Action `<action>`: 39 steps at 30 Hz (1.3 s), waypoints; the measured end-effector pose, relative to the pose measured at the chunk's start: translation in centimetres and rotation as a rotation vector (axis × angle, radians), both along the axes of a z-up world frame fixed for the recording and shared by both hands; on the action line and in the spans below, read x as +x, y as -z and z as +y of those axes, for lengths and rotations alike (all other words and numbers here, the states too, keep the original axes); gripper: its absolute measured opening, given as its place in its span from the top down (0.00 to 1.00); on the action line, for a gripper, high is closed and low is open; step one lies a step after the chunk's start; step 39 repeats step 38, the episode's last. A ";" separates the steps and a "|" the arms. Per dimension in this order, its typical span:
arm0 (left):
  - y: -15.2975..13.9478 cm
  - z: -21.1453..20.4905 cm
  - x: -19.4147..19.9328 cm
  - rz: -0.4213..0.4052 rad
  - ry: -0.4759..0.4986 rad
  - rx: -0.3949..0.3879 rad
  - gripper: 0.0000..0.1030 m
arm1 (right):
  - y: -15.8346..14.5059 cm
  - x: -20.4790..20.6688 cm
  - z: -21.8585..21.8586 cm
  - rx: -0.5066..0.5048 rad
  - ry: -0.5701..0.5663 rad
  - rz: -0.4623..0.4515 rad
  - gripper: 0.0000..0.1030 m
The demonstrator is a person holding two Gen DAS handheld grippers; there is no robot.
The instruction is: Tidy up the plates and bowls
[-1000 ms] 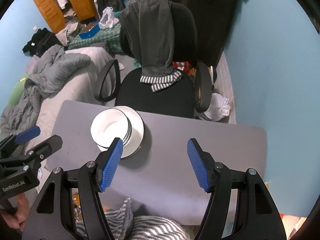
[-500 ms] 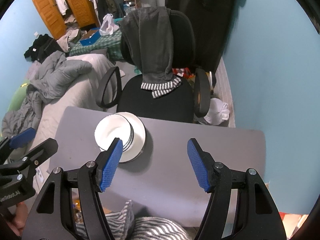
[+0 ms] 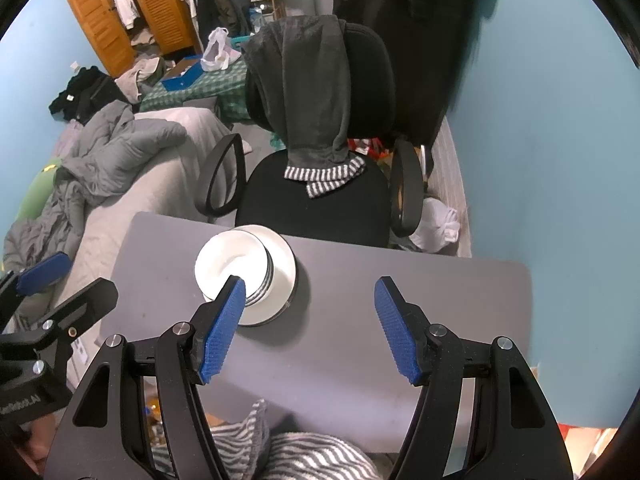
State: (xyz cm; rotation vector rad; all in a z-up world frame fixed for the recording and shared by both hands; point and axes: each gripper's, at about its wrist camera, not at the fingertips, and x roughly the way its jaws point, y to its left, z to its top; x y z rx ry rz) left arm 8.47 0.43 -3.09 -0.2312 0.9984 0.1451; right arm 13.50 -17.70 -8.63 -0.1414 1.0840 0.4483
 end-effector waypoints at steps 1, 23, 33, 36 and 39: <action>0.0 0.0 0.0 -0.001 0.001 0.001 0.13 | 0.0 0.0 0.0 0.000 -0.001 -0.001 0.35; 0.7 0.8 0.1 0.056 -0.022 -0.025 0.13 | 0.0 -0.3 0.7 -0.003 -0.008 0.004 0.35; 1.0 1.2 0.2 0.066 -0.029 -0.037 0.13 | 0.6 -0.1 1.1 -0.014 -0.014 0.011 0.35; 0.9 1.4 0.1 0.062 -0.037 -0.044 0.13 | 0.8 -0.2 1.1 -0.016 -0.015 0.014 0.35; 0.9 1.4 0.2 0.059 -0.036 -0.044 0.13 | 0.8 -0.1 1.2 -0.018 -0.017 0.016 0.35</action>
